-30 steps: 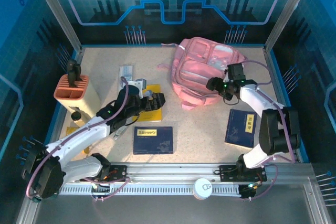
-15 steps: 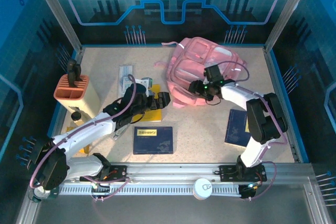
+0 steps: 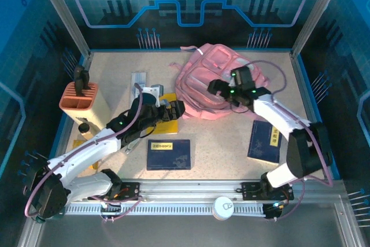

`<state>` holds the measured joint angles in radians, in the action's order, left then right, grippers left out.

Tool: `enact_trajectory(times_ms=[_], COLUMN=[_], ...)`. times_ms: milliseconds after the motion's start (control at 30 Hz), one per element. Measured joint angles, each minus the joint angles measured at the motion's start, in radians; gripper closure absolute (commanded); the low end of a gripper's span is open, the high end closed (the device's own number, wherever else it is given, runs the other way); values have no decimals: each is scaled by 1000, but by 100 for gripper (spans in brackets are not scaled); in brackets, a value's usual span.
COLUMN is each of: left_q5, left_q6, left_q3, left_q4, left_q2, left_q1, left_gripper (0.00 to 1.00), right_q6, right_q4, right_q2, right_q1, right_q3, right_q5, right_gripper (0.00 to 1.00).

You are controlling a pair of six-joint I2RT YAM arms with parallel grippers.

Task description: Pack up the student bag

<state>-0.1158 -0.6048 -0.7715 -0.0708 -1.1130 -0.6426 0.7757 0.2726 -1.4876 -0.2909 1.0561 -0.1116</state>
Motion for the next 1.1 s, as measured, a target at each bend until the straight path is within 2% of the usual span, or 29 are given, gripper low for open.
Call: enact_trajectory(times_ms=[167,300,533,800,967,1100], left_q5=[8,13,35,68,87,95], left_q6=[-16,-18,-23,-24,-24,-21], left_q3=[-16,-66,-153,-176,-189,-211], left_q4=[49,69,157,191,198,202], left_q2=[-90,-198,-349,-449,-506,-547], left_q1=[-68,-116,-164,-187,-190,-190], left_gripper=[1,1,1,1,1,1], right_q6=[-55,-83,-95,-103,-98,-92], right_q4=[50,65,48,-2,-58,-76], right_q2=[28,-22,-181,-334,-375,-392], right_q1=[251,342,397,417,417,417], right_q3=[-52,-59,-25,74,83,94], right_q5=[-27,-56,-81,-100,-118,-129], right_gripper=[5,10,23,37,55,74])
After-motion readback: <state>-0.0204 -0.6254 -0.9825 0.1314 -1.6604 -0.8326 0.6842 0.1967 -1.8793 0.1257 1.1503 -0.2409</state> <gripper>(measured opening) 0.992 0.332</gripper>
